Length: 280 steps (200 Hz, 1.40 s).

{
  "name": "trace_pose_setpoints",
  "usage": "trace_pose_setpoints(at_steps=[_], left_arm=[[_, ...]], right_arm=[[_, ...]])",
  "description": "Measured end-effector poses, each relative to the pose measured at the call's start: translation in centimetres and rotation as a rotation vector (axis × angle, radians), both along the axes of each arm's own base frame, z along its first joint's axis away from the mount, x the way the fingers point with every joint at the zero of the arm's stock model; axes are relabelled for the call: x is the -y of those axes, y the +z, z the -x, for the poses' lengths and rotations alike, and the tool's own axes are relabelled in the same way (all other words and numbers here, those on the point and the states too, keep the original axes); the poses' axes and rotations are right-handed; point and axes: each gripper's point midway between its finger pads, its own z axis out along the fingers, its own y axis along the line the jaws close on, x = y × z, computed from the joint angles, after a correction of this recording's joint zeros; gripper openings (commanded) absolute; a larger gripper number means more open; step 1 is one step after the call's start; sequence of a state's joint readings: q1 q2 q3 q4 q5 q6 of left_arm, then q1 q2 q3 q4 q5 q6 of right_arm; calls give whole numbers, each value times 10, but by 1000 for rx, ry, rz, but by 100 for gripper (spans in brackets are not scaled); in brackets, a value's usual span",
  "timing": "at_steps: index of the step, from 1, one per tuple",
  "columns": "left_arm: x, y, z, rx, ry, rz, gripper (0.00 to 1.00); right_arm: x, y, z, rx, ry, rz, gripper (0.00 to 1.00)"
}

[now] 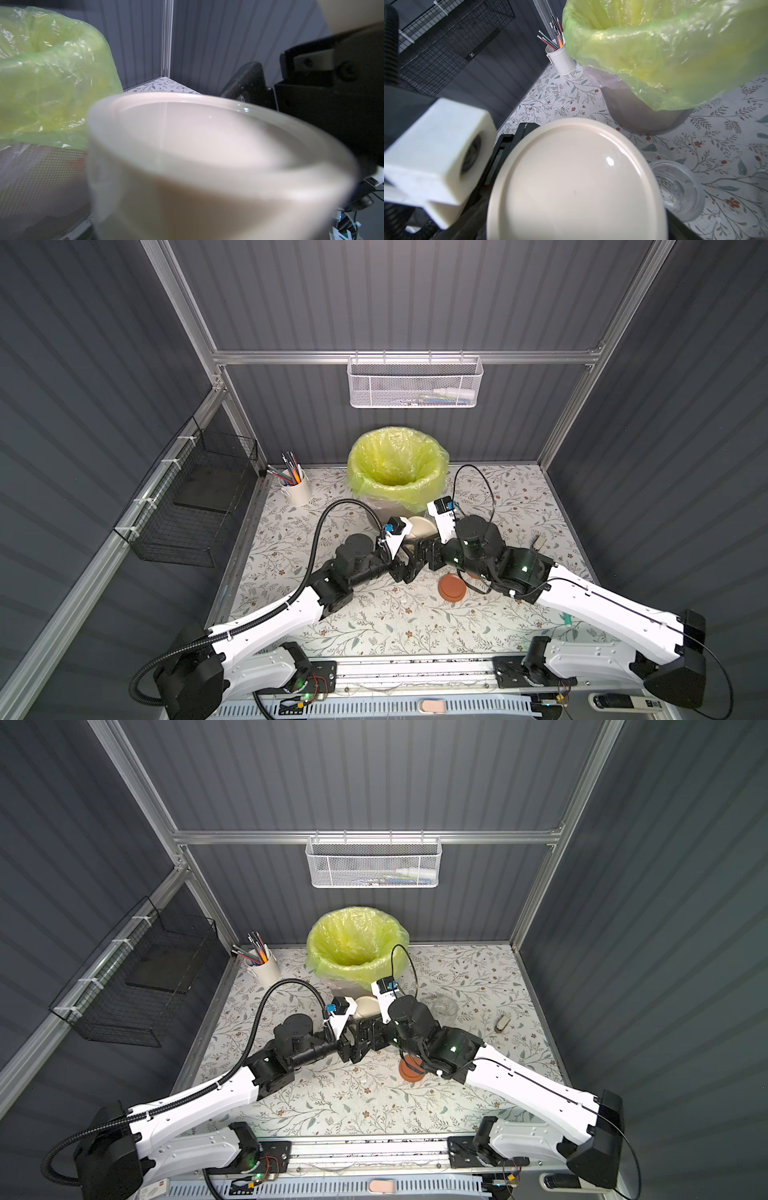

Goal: Empty expired oatmeal from jars
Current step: Pick up the jar from the center of the board.

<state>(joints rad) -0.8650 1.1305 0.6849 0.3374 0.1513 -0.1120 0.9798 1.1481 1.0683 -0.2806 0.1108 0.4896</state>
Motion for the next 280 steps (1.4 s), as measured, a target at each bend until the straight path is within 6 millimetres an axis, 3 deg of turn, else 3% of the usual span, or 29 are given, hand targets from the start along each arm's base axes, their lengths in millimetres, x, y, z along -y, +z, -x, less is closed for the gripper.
trace_pose_setpoints(at_steps=[65,134,192,227,280], left_arm=[[-3,-4,-4,7,27,-11,24],[-13,8,-12,80,86,-20,25],[-18,10,-17,160,112,-45,25],[-19,10,-18,199,118,-50,25],[-19,9,-21,281,124,-75,25]], right_arm=[[3,-1,7,-2,16,-12,99],[8,-6,26,-22,70,-28,99],[23,5,33,-22,62,-66,99],[38,16,26,-52,13,-134,99],[89,40,1,-296,-204,-255,99]])
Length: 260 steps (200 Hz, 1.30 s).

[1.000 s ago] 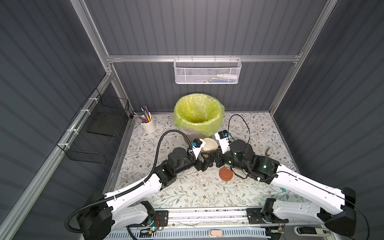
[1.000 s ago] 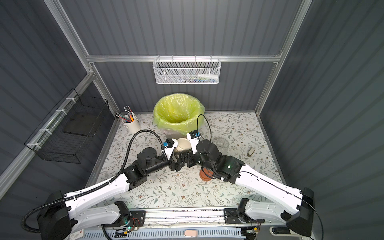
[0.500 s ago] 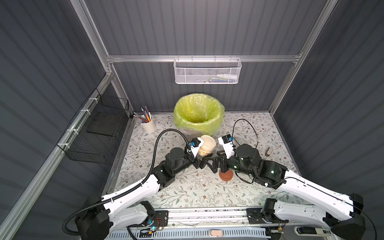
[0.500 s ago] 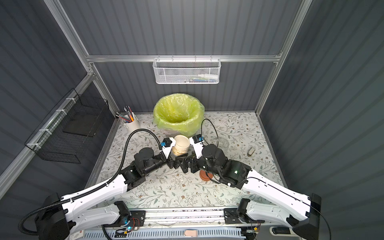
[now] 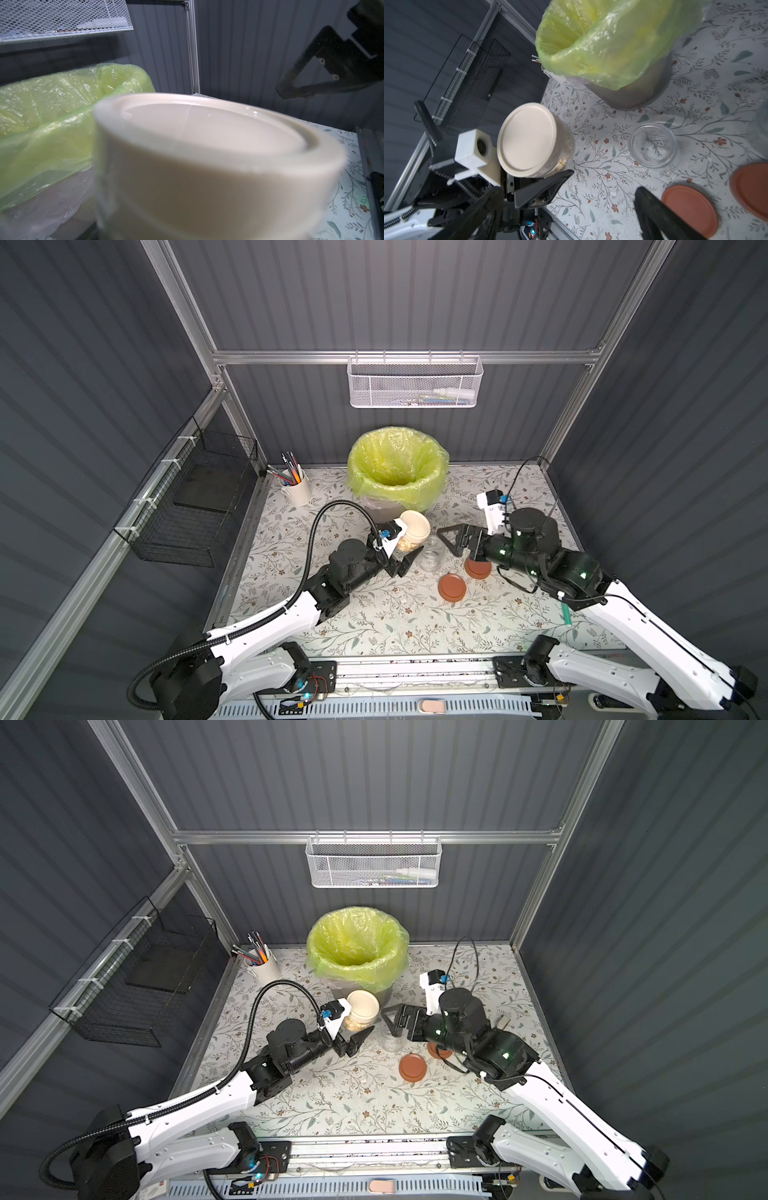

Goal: Empty expired oatmeal from jars
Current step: Pick up the jar from the center of the board, then unscrew the lid from the jar.

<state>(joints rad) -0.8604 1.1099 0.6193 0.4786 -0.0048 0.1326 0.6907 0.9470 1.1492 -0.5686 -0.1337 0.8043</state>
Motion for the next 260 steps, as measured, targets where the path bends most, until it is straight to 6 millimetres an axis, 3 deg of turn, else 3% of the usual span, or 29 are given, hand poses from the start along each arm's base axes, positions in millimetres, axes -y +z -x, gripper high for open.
trace_pose_setpoints(at_steps=[25,53,108,142,201,260], left_arm=[[4,-9,-4,27,-5,-44,26],[8,-24,-7,48,-14,-110,26],[9,-26,-7,88,-27,-148,26],[10,-26,-7,106,-31,-161,26],[14,-39,-8,96,-45,-196,26],[14,-39,-9,105,-46,-202,26]], right_arm=[[8,8,-6,-172,-29,-35,99],[-9,13,-11,-330,24,-5,99],[-25,-18,-21,-579,56,74,99],[-37,-16,-34,-620,76,80,99],[-48,-29,-37,-700,98,88,99],[-57,-40,-40,-741,121,122,99]])
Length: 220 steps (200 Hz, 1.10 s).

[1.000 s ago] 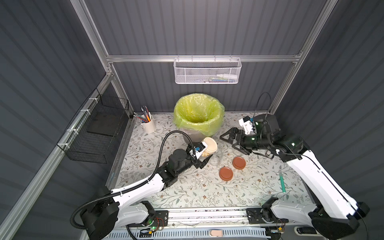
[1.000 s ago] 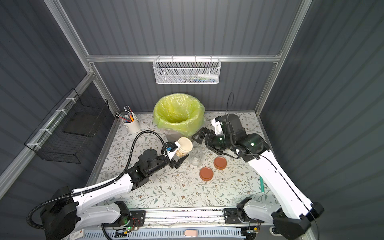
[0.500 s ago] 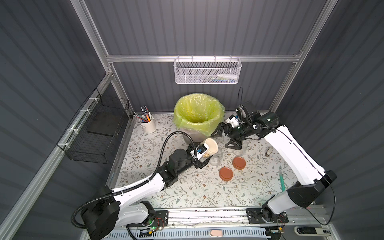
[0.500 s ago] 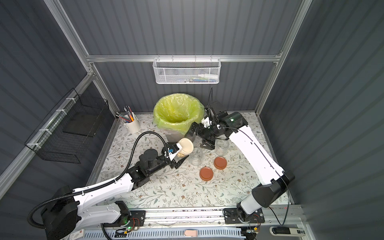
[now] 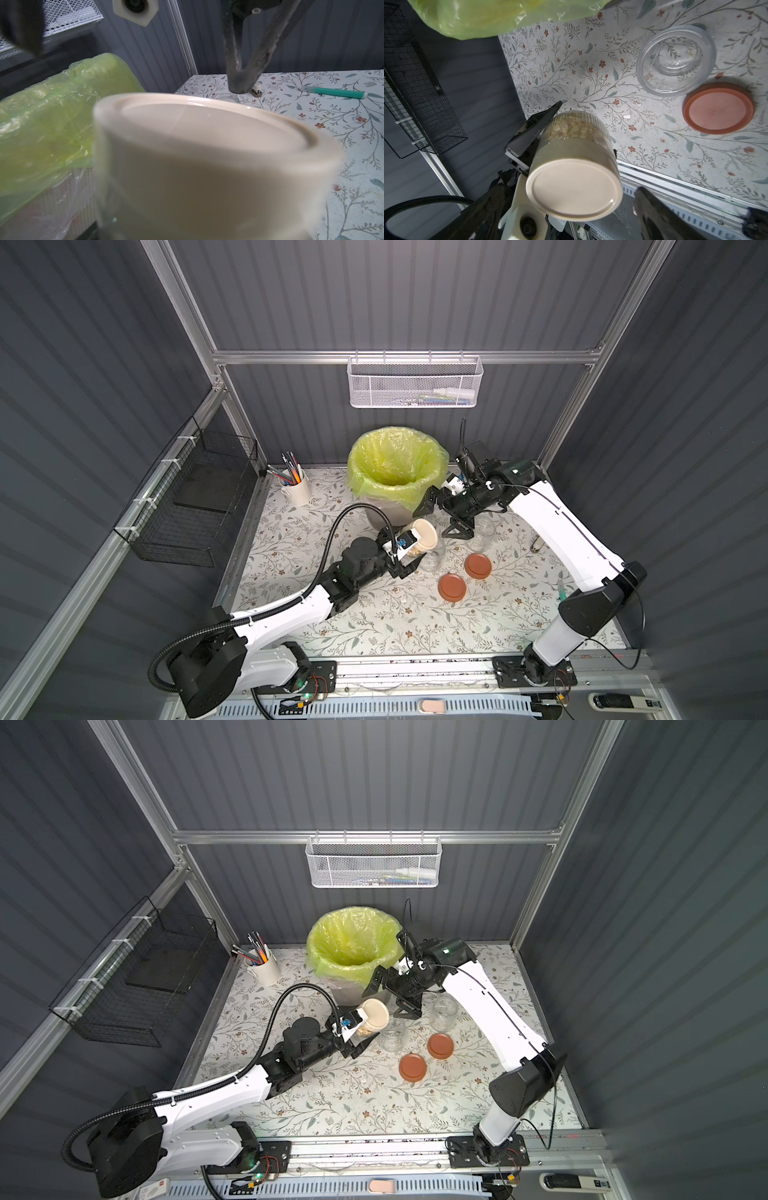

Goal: Empty expired oatmeal from jars
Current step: Unscrew the lid from the jar.

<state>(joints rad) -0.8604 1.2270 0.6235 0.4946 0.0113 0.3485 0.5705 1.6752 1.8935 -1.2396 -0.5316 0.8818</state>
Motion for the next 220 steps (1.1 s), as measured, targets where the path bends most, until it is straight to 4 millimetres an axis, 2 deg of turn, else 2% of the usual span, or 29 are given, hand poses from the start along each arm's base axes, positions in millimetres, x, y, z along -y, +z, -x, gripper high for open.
trace_pose_setpoints(at_steps=[61,96,122,173,220], left_arm=[[0,0,1,0,-4,1,26],[1,0,1,-1,-8,2,26],[1,0,1,-1,-8,2,26],[2,2,3,-5,-16,10,26],[2,15,10,-33,-41,71,25]], right_arm=[[-4,-5,7,3,44,19,99],[-10,-16,6,-14,69,35,95],[-12,-22,4,-21,81,45,87],[-12,-19,6,17,96,42,69],[-13,-6,9,164,191,11,65]])
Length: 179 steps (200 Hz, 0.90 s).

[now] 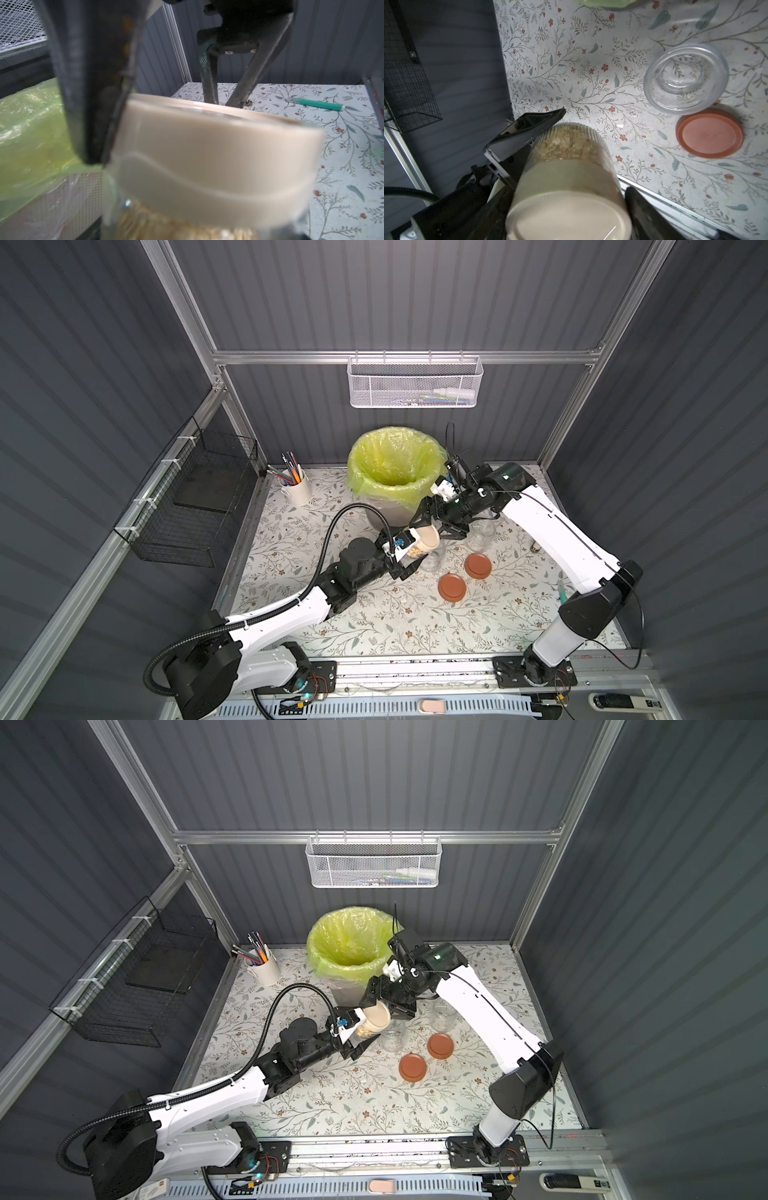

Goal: Empty expired oatmeal from jars
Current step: Unscrew the lid from the jar.

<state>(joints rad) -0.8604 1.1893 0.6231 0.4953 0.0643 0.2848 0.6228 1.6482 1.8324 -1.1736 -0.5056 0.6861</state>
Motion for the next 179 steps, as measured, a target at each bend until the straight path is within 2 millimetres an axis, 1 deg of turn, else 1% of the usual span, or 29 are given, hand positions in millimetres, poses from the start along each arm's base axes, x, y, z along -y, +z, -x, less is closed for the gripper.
trace_pose_setpoints(at_steps=[35,79,113,140,152,179], left_arm=[[1,2,3,-37,-16,34,25],[2,2,5,-52,-23,55,25],[1,-1,8,-63,-32,70,24],[2,-3,12,-74,-52,78,24],[2,-1,13,-75,-60,88,24],[4,10,15,-56,-76,127,24]], right_arm=[[-3,3,0,112,116,1,64],[-8,6,0,215,207,4,65],[-8,4,9,276,323,33,65],[-11,5,16,367,429,76,65],[-12,8,18,414,469,102,65],[-12,18,20,497,529,139,65]])
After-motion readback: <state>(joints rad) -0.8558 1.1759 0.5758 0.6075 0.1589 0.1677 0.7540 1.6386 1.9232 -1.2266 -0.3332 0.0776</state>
